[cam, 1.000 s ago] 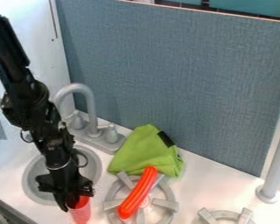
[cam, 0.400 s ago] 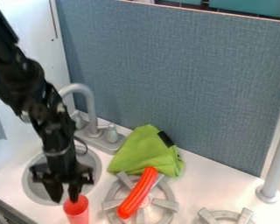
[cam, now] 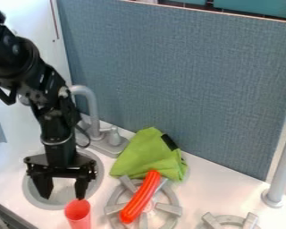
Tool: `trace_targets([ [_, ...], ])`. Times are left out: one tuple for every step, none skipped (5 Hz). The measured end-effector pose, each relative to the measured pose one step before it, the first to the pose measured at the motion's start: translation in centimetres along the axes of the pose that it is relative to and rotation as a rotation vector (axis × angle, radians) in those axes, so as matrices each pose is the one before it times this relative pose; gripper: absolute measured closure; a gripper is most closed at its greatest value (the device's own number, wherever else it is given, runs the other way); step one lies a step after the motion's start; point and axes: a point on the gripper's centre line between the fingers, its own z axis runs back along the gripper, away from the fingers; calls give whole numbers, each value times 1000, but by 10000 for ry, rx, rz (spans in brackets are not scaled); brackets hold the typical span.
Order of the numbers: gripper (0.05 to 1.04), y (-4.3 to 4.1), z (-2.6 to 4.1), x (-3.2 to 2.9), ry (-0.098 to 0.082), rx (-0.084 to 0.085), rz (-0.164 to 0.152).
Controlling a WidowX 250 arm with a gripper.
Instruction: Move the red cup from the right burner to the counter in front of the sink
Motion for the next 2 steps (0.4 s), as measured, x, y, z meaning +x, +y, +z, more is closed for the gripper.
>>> trace_targets([
  [79, -3277, 1462, -1613, -29, -34, -1354],
  [83, -3350, 238, -997, 37, -57, -1530],
])
